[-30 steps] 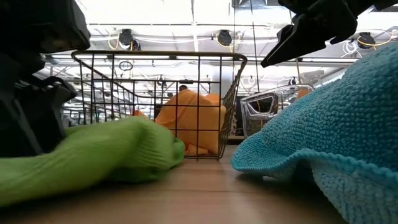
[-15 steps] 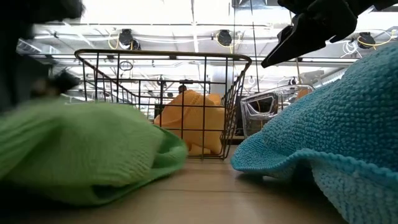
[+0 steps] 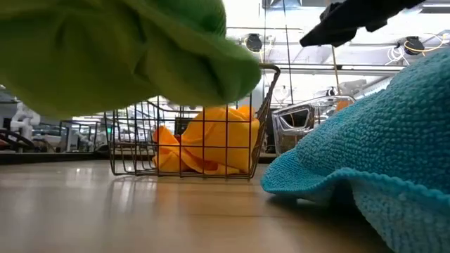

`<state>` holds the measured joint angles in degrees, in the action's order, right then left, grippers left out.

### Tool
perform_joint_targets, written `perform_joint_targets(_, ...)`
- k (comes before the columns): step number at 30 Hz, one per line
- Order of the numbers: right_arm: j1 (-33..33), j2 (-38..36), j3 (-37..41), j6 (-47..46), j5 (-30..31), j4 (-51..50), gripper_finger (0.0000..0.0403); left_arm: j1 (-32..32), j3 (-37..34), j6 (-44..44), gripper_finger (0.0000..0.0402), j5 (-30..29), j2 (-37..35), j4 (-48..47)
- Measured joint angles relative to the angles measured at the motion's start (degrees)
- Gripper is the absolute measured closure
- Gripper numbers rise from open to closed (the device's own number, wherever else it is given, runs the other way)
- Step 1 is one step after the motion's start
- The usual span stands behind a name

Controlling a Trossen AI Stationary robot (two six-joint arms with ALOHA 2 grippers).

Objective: Sort microfiber towel by color & place in baskets
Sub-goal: Put the green towel into the top transparent bin

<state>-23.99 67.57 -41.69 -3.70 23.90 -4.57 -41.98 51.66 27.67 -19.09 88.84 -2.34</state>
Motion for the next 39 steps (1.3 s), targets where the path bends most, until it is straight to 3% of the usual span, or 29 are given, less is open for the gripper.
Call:
perform_joint_targets(7, -2.9, 0.0, 0.0, -0.2, 0.1, 5.3, 0.0149, 0.0, 0.0, -1.8, 0.039, 0.4, 0.0, 3.1)
perform_joint_targets(13, -6.0, 0.0, 0.0, 0.7, 0.3, 11.7, 0.0149, 0.0, 0.1, -13.5, 0.0388, -0.2, 0.0, 14.8)
perform_joint_targets(18, -9.1, 0.0, 0.0, 0.3, 4.6, 16.2, 0.0149, 0.8, 0.1, -25.5, 0.0387, -7.6, -0.1, 21.4)
perform_joint_targets(22, -12.4, 0.2, 0.0, 1.1, 10.3, 18.2, 0.0141, 3.1, 0.1, -30.0, 0.0387, -13.9, -0.1, 23.6)
perform_joint_targets(26, -15.7, 2.4, 0.0, 5.0, 16.1, 22.1, 0.0117, 6.9, 0.1, -29.9, 0.0386, -18.4, -0.1, 26.5)
perform_joint_targets(34, -18.7, 11.0, 0.0, 17.7, 24.4, 38.5, 0.0037, 12.2, 0.1, -28.9, 0.0386, -18.7, -0.1, 28.8)
perform_joint_targets(39, -18.7, 13.1, 0.0, 18.4, 27.5, 44.1, 0.0008, 14.6, 0.1, -29.1, 0.0386, -18.7, 0.0, 29.1)
